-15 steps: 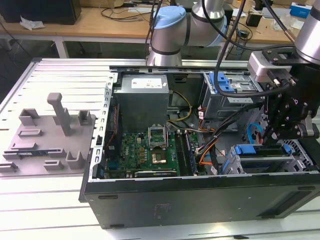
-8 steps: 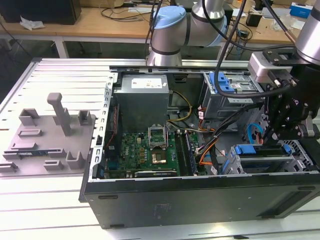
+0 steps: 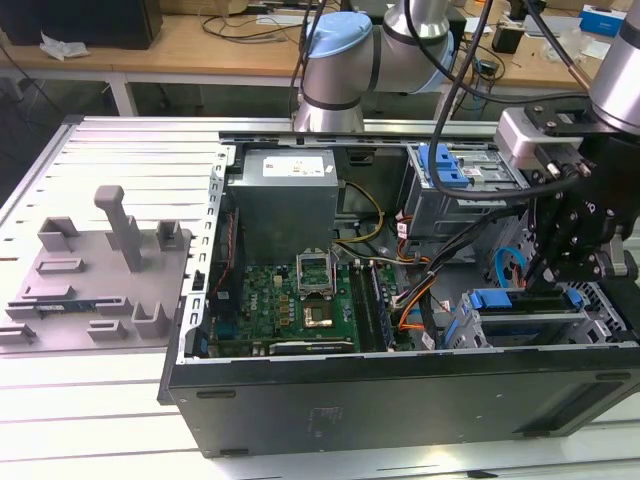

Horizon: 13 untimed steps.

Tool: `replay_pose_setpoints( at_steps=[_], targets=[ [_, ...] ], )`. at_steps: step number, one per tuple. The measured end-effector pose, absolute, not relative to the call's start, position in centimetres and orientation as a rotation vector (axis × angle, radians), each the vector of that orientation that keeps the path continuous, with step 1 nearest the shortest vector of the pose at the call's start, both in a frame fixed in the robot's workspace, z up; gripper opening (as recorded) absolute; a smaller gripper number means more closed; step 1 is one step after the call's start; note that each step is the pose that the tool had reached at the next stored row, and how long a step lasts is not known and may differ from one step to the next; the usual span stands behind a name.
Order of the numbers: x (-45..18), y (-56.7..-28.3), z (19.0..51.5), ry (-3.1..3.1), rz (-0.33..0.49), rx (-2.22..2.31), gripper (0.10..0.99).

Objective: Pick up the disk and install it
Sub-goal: 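Insert the second disk wire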

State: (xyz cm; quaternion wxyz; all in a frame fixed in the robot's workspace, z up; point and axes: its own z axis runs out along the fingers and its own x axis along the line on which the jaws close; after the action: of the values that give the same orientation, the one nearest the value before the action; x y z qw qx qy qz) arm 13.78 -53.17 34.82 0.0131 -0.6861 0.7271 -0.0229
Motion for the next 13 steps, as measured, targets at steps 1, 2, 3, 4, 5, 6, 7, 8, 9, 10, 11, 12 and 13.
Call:
replay_pose_setpoints(
  at_steps=[1, 2, 3, 4, 5, 6, 7, 8, 9, 10, 11, 12, 13],
  targets=[
    [13.78, -53.17, 34.78, 2.265, -0.071, -2.138, 0.165],
    [13.79, -53.17, 34.74, 2.265, -0.071, -2.138, 0.165],
    [13.79, -53.17, 34.72, 2.265, -0.071, -2.138, 0.165],
    [13.80, -53.17, 34.69, 2.265, -0.071, -2.138, 0.165],
    [13.80, -53.17, 34.66, 2.265, -0.071, -2.138, 0.165],
    [13.81, -53.17, 34.62, 2.265, -0.071, -2.138, 0.165],
    [13.82, -53.17, 34.58, 2.265, -0.071, -2.138, 0.165],
    [13.83, -53.17, 34.54, 2.265, -0.071, -2.138, 0.165],
    [13.85, -53.17, 34.49, 2.265, -0.071, -2.138, 0.165],
    [13.86, -53.17, 34.44, 2.265, -0.071, -2.138, 0.165],
    [13.86, -53.18, 34.42, 2.265, -0.071, -2.138, 0.165],
    [13.88, -53.17, 34.38, 2.265, -0.072, -2.138, 0.165],
    [13.88, -53.17, 34.31, 2.264, -0.071, -2.138, 0.165]
  ],
)
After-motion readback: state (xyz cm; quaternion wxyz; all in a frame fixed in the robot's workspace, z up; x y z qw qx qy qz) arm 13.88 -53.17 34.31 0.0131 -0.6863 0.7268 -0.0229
